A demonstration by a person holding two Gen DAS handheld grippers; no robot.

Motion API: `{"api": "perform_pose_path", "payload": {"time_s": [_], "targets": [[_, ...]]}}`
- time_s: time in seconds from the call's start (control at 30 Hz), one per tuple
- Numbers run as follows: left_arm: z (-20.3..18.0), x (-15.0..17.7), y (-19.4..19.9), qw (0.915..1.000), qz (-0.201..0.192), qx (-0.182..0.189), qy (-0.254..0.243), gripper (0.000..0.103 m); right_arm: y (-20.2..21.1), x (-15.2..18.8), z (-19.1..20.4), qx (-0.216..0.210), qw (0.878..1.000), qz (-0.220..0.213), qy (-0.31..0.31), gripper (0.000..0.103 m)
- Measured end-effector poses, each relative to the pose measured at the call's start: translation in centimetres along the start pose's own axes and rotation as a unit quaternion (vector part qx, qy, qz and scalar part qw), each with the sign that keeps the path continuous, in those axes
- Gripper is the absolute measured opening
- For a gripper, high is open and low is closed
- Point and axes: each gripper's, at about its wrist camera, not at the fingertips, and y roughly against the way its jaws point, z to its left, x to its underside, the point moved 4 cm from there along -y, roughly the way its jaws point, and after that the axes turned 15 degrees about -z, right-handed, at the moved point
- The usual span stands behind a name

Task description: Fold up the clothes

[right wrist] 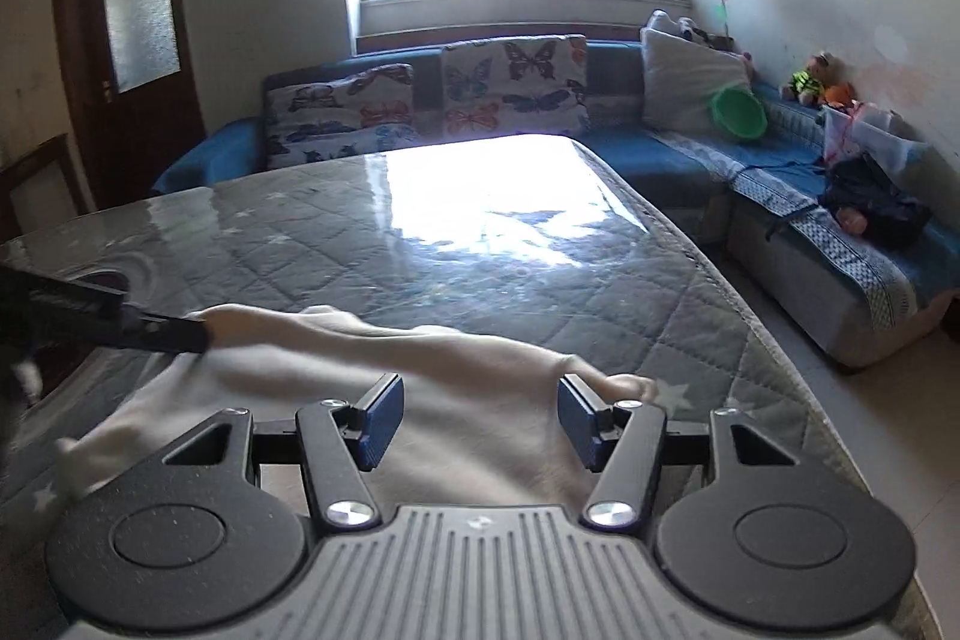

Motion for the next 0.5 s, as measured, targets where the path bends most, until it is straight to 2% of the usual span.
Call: {"api": "perform_pose_path", "payload": {"time_s": [0.13, 0.3, 0.43, 0.5], "targets": [[0.1, 0.0, -0.1, 1.0000, 0.002, 0.002, 0.000, 0.026, -1.7, 1.2, -1.6, 0.012, 0.999, 0.025, -0.025, 0.058], [-0.4, 0.0, 0.0, 0.9999, 0.003, -0.001, -0.013, 0.028, -1.2, 1.1, -1.5, 0.005, 1.000, 0.020, -0.018, 0.059], [-1.5, 0.0, 0.6, 0.9995, -0.003, -0.003, -0.033, 0.044, 0.1, 0.4, -1.0, 0.003, 1.000, 0.009, -0.007, 0.067], [-2.3, 0.2, 1.1, 0.9988, -0.005, -0.005, -0.048, 0.048, 0.9, 0.2, -0.4, 0.001, 1.000, 0.005, -0.002, 0.073]]}}
